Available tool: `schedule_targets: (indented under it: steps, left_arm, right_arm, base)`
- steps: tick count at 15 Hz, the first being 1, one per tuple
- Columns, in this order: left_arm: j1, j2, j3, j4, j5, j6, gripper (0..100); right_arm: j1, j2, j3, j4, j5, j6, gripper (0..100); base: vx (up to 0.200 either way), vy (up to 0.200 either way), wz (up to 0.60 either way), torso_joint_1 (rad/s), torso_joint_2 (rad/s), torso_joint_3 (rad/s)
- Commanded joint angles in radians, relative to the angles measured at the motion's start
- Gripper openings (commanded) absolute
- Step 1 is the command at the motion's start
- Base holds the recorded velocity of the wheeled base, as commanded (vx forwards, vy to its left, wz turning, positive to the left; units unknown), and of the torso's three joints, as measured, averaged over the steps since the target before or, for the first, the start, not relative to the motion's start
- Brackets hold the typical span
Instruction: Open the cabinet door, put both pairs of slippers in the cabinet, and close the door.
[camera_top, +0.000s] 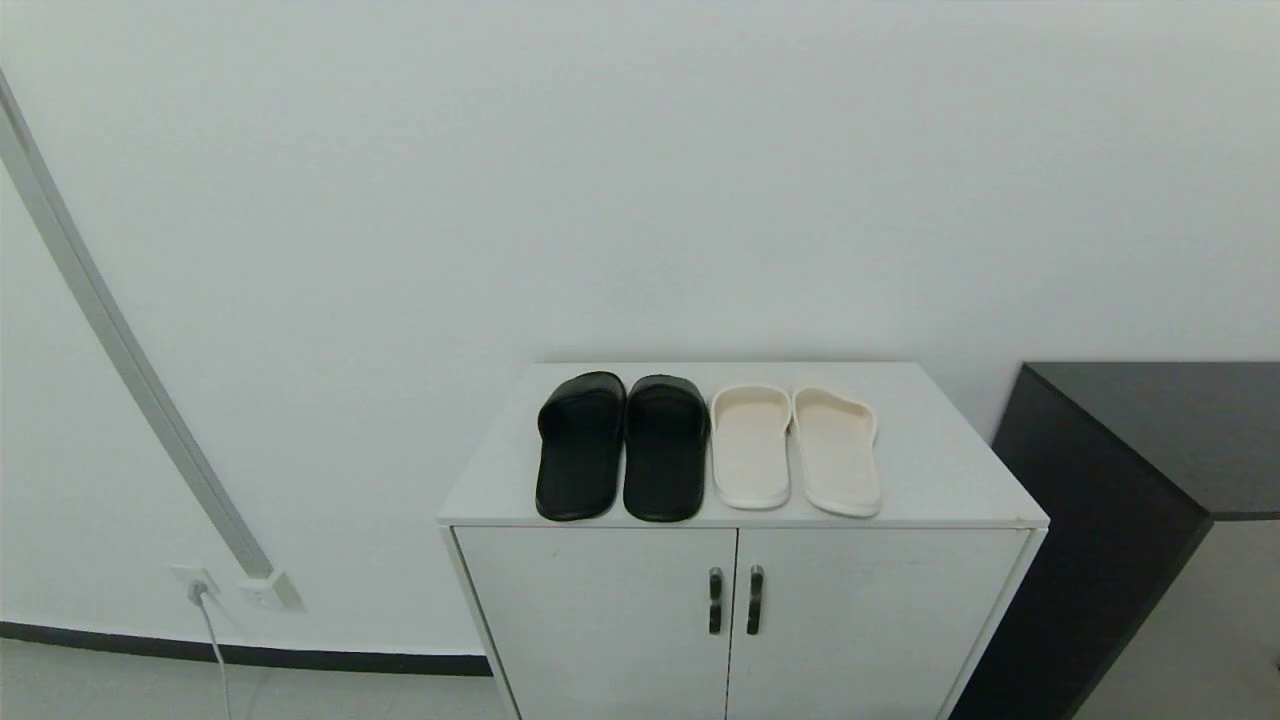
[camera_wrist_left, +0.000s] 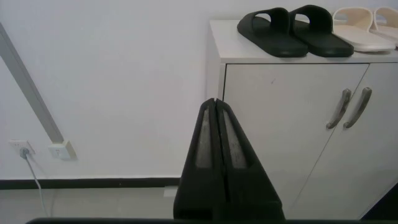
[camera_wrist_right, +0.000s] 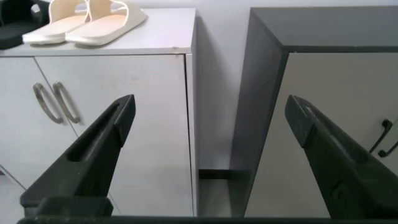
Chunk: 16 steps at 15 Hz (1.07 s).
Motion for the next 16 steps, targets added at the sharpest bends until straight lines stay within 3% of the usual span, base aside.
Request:
schedule_targets:
  steps: [1,4,6,11,16]
  left_arm:
    - [0.0,0.001,0.0,0.0,0.0,0.0,0]
    - [0.0,0.001,0.0,0.0,0.0,0.0,0]
    - [0.0,0.001,0.0,0.0,0.0,0.0,0]
    - [0.0,0.001,0.0,0.0,0.0,-0.002,0]
    - [0.0,0.001,0.0,0.0,0.0,-0.002,0]
  right_arm:
    - [0.0,0.001,-0.001,0.0,0.001,-0.009,100]
    - [0.002,0.004,-0.007,-0.002,0.003,-0.02,100]
    - [0.031,0.181,-0.22,0.008,0.032,0.085,100]
    - [0.06,0.409,-0.185,0.049,0.124,0.019,100]
    - [0.101,0.791,-0.223,-0.195,0.15,0.026,100]
  base:
    - [0.0,0.0,0.0,0.0,0.0,0.0]
    - [0.0,0.0,0.0,0.0,0.0,0.0]
    - [0.0,0.0,0.0,0.0,0.0,0.0]
    - [0.0,0.0,0.0,0.0,0.0,0.0]
    - [0.0,0.0,0.0,0.0,0.0,0.0]
